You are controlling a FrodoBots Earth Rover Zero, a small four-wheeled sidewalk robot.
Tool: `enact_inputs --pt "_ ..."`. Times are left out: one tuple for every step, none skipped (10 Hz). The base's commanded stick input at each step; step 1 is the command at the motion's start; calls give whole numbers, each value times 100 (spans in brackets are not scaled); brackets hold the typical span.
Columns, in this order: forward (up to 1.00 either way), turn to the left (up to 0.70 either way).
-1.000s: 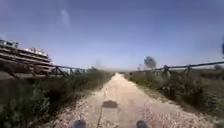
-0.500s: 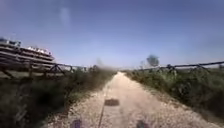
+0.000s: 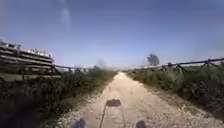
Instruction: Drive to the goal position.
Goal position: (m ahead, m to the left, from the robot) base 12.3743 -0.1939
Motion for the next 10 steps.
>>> enact_inputs --pt "70 0" --pt "70 0" --pt "70 0" --pt "70 0" --pt "70 0" --pt "70 -1" --pt "70 -2" --pt "70 -3" --pt "70 -21" --pt "70 -28"
